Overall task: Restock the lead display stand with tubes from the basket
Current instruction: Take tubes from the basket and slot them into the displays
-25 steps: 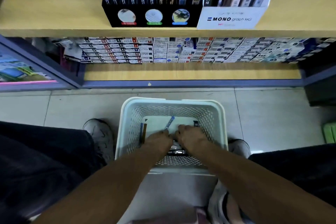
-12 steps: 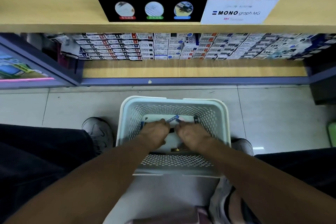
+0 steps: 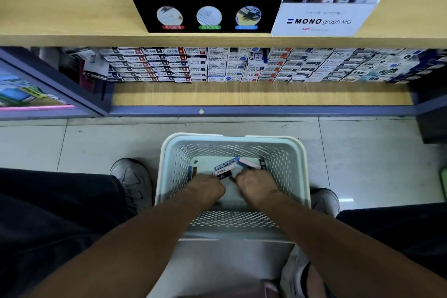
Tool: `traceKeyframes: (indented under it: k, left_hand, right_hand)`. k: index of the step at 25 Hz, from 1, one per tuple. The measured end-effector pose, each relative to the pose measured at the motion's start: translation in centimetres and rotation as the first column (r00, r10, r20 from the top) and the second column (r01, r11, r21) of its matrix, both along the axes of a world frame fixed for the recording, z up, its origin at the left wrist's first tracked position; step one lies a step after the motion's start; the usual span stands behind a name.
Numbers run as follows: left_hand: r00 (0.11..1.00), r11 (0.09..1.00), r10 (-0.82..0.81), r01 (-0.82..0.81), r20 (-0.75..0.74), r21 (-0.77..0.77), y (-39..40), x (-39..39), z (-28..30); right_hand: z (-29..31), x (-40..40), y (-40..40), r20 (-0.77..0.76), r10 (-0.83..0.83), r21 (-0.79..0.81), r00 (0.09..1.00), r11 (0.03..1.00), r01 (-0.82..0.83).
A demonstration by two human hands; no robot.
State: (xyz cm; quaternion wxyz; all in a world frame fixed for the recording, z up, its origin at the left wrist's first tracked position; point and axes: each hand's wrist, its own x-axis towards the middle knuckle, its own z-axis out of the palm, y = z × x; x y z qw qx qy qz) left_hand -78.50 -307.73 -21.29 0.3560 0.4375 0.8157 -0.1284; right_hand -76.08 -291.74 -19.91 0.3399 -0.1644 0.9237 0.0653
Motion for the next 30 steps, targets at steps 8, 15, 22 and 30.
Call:
traceKeyframes:
  k: [8,15,22,30]
  left_hand:
    - [0.999,0.999,-0.047,0.047,0.013,-0.015,0.1,0.8,-0.1]
    - [0.872,0.888,0.454,-0.424,-0.184,0.179,1.9,-0.4,0.2]
    - [0.854,0.845,0.504,-0.457,-0.128,0.277,3.1,0.1,-1.8]
    - [0.798,0.760,0.600,-0.589,0.050,0.274,2.4,-0.7,-2.7]
  right_hand:
    - [-0.9,1.3,-0.5,-0.098,-0.327,0.168,0.940,0.926,0.340]
    - [-1.6,1.1,-0.3,-0.118,-0.532,-0.054,0.839,0.847,0.529]
    - [-3.4,1.0,-0.6,-0.115,-0.482,-0.072,0.869,0.876,0.476]
    - [-2.3,1.0,-0.6,-0.054,-0.385,-0.114,0.921,0.919,0.378]
